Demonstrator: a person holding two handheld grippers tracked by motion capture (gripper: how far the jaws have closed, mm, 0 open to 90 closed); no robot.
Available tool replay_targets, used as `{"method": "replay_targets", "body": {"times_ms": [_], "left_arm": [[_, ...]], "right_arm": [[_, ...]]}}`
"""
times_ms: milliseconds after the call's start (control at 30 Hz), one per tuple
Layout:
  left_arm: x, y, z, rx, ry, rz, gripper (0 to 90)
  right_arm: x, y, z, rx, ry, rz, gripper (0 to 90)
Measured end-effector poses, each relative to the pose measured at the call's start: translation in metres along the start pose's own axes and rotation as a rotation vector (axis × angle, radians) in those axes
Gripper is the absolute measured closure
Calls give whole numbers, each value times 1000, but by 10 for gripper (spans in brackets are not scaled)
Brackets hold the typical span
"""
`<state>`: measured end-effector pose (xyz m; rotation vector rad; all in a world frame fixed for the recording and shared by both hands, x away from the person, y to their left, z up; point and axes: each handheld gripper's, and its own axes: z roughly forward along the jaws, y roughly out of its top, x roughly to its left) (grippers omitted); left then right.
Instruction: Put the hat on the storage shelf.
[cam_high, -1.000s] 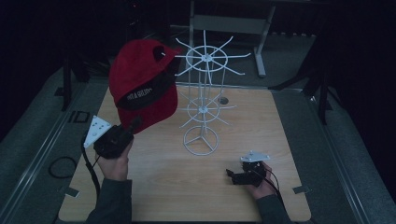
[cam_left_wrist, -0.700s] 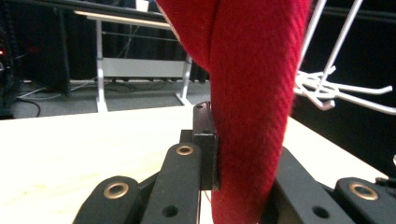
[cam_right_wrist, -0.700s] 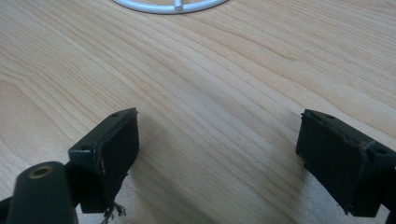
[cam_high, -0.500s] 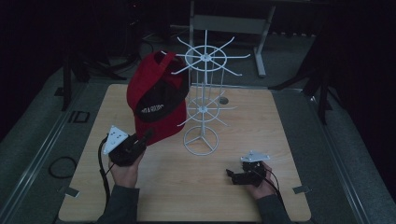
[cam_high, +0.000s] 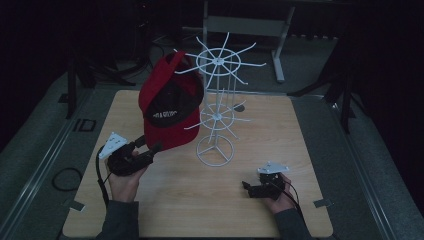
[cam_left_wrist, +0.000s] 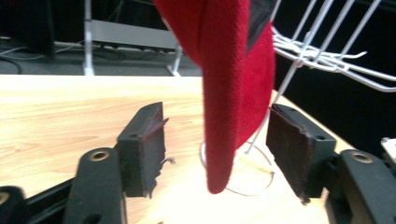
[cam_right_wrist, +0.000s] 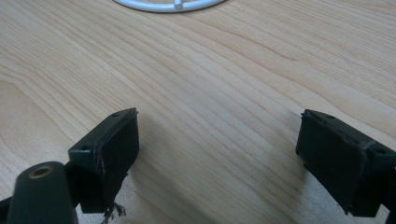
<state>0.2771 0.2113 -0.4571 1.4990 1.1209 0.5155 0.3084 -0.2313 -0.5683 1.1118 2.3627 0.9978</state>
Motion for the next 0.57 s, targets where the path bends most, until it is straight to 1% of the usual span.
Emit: {"method": "replay_targets", "body": {"times_ms": [100, 133, 333, 400, 567], "left_arm": [[4, 0, -2, 3, 15, -1, 347], [5, 0, -2, 3, 15, -10, 347], [12, -1, -4, 15, 16, -24, 346], [14, -1, -5, 8, 23, -24, 355], [15, 0, -7, 1, 20, -20, 365]], "right_arm": [[0, 0, 0, 0, 0, 0, 131], [0, 0, 0, 0, 0, 0, 131], [0, 0, 0, 0, 0, 0, 131], [0, 0, 0, 0, 0, 0, 131], [0, 0, 0, 0, 0, 0, 131]]}}
